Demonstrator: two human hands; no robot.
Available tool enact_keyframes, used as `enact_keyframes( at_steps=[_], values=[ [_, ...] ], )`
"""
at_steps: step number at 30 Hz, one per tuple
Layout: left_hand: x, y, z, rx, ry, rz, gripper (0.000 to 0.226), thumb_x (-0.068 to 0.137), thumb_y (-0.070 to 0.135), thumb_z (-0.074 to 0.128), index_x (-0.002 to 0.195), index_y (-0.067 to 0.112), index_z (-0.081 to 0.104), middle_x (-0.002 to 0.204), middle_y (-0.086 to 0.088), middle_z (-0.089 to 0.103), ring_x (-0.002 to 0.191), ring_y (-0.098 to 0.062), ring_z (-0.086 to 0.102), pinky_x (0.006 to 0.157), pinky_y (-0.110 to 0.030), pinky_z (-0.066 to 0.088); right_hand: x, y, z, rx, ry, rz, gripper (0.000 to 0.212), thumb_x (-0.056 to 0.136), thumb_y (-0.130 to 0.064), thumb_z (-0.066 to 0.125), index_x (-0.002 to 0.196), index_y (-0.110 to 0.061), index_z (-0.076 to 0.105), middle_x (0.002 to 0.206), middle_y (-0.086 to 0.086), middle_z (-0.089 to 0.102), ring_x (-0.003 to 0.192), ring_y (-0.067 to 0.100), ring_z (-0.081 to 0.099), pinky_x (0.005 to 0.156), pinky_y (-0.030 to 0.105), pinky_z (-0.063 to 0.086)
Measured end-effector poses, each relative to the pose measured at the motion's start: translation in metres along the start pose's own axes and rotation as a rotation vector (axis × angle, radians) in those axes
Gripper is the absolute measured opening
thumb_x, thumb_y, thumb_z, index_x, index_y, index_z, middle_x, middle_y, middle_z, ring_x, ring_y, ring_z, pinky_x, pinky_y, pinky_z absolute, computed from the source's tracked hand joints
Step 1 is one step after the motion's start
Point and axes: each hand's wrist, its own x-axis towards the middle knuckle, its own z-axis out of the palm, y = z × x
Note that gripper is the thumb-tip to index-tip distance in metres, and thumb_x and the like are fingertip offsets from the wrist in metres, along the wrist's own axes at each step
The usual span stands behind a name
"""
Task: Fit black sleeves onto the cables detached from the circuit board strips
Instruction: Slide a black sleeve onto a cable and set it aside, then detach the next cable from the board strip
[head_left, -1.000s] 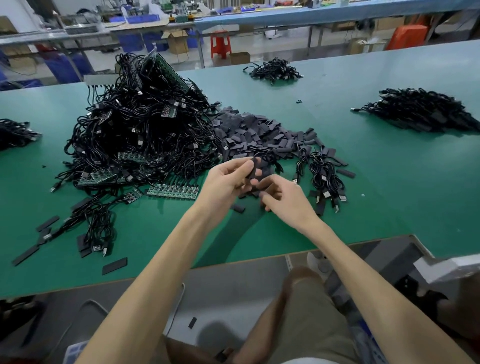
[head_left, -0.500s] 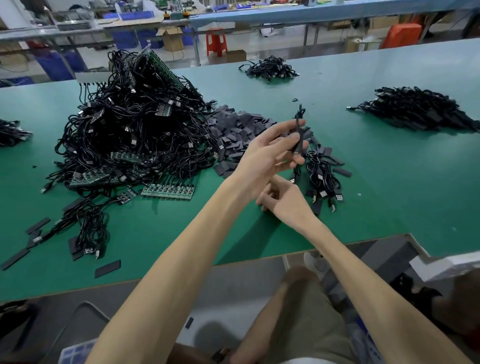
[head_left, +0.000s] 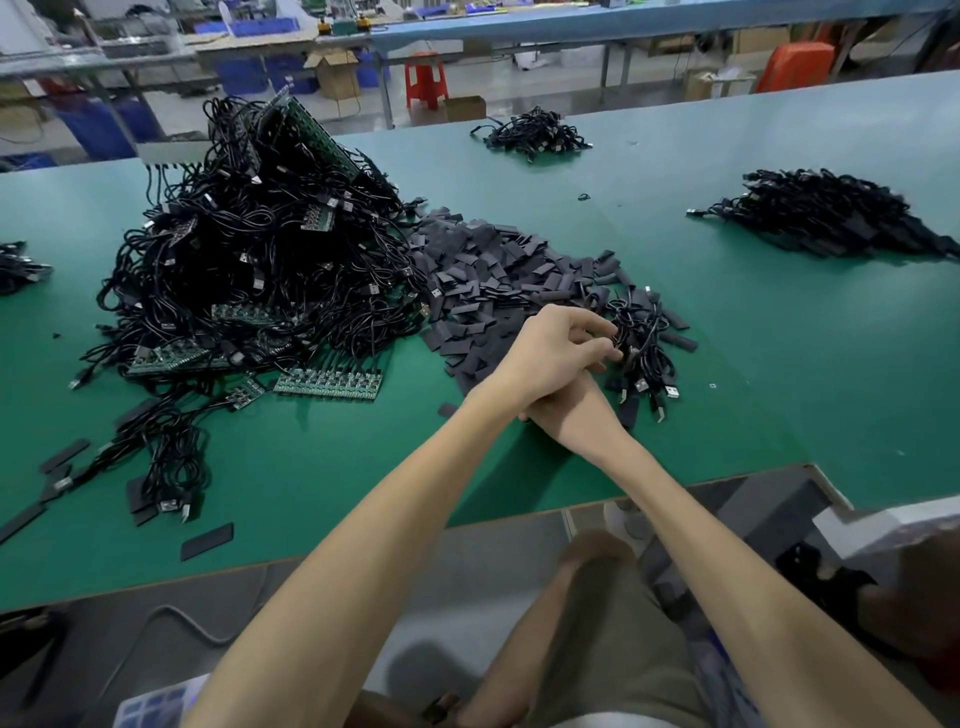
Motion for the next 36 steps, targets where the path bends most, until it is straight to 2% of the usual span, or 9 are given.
enact_keyframes(
  at_steps=[2, 5, 6, 9, 13, 19, 24, 32, 36],
  values=[
    [-0.006, -0.001, -0.002, -0.028, 0.028, 0.039, 0.018, 0.096, 0.009, 0.065, 0.113, 0.007, 0.073, 0.095, -0.003, 0.079, 0.080, -0.016, 0.076, 0.089, -0.032, 0.058, -0.002, 0.000, -0.002, -0.031, 0.047, -0.043, 0.027, 0.089, 0.000, 0.058, 0.115, 0.000, 0.062, 0.107, 0.017, 0.067, 0.106, 0.033, 0.059, 0.082, 0.036, 0.046],
    [-0.014, -0.009, -0.013, -0.041, 0.138, 0.082, 0.023, 0.096, 0.001, 0.060, 0.112, 0.008, 0.074, 0.098, -0.004, 0.078, 0.082, -0.018, 0.076, 0.087, -0.033, 0.059, -0.008, 0.000, -0.005, 0.166, 0.090, -0.031, 0.013, 0.088, -0.005, 0.062, 0.089, -0.017, 0.068, 0.076, -0.014, 0.069, 0.081, 0.014, 0.066, 0.067, 0.028, 0.042],
    [-0.017, -0.013, -0.019, -0.033, 0.181, 0.077, 0.027, 0.095, -0.002, 0.057, 0.113, 0.008, 0.074, 0.099, -0.004, 0.077, 0.084, -0.017, 0.075, 0.087, -0.033, 0.059, -0.008, 0.000, -0.006, 0.208, 0.081, -0.019, 0.019, 0.089, -0.006, 0.062, 0.081, -0.023, 0.066, 0.066, -0.016, 0.068, 0.072, 0.007, 0.066, 0.064, 0.026, 0.042],
    [-0.029, -0.030, -0.043, 0.043, 0.315, 0.026, 0.036, 0.091, -0.008, 0.053, 0.110, 0.012, 0.076, 0.097, 0.001, 0.076, 0.089, -0.014, 0.073, 0.091, -0.032, 0.057, -0.011, -0.004, -0.007, 0.330, 0.074, -0.010, 0.021, 0.092, -0.004, 0.061, 0.092, -0.022, 0.072, 0.066, -0.010, 0.069, 0.059, 0.007, 0.065, 0.065, 0.022, 0.050],
    [-0.051, -0.058, -0.077, 0.285, 0.495, -0.001, 0.037, 0.094, -0.007, 0.052, 0.107, 0.016, 0.077, 0.106, 0.002, 0.072, 0.097, -0.008, 0.066, 0.092, -0.026, 0.052, -0.011, -0.003, -0.005, 0.406, 0.061, 0.007, 0.014, 0.096, -0.008, 0.062, 0.104, -0.013, 0.072, 0.075, 0.002, 0.074, 0.061, 0.008, 0.066, 0.072, 0.025, 0.057],
    [-0.078, -0.090, -0.111, 0.596, 0.670, -0.168, 0.030, 0.094, 0.003, 0.058, 0.119, 0.015, 0.070, 0.121, -0.008, 0.058, 0.118, -0.029, 0.049, 0.105, -0.042, 0.038, -0.011, -0.001, -0.005, 0.383, 0.057, -0.010, 0.012, 0.097, -0.012, 0.063, 0.104, -0.017, 0.072, 0.077, 0.000, 0.075, 0.064, 0.009, 0.068, 0.073, 0.026, 0.059],
    [-0.093, -0.107, -0.121, 0.702, 0.610, -0.413, 0.029, 0.100, 0.024, 0.058, 0.127, 0.017, 0.054, 0.128, -0.013, 0.045, 0.125, -0.035, 0.037, 0.107, -0.052, 0.027, -0.011, -0.001, -0.005, 0.394, 0.050, -0.020, 0.011, 0.098, -0.011, 0.063, 0.103, -0.016, 0.072, 0.076, 0.001, 0.074, 0.066, 0.012, 0.068, 0.073, 0.026, 0.059],
    [-0.097, -0.101, -0.129, 0.823, 0.318, -0.378, 0.067, 0.088, 0.062, 0.065, 0.143, 0.028, 0.046, 0.137, -0.011, 0.043, 0.131, -0.033, 0.035, 0.102, -0.050, 0.035, -0.011, -0.001, -0.006, 0.381, 0.045, -0.017, 0.011, 0.098, -0.011, 0.063, 0.104, -0.014, 0.072, 0.078, 0.002, 0.074, 0.067, 0.015, 0.069, 0.075, 0.028, 0.060],
    [-0.099, -0.093, -0.122, 0.834, 0.226, -0.272, 0.064, 0.089, 0.060, 0.067, 0.144, 0.033, 0.049, 0.134, -0.008, 0.043, 0.128, -0.031, 0.036, 0.105, -0.046, 0.037, -0.012, -0.001, -0.006, 0.364, 0.047, -0.020, 0.011, 0.098, -0.011, 0.063, 0.104, -0.015, 0.072, 0.077, 0.001, 0.075, 0.067, 0.014, 0.069, 0.076, 0.028, 0.059]
  ],
)
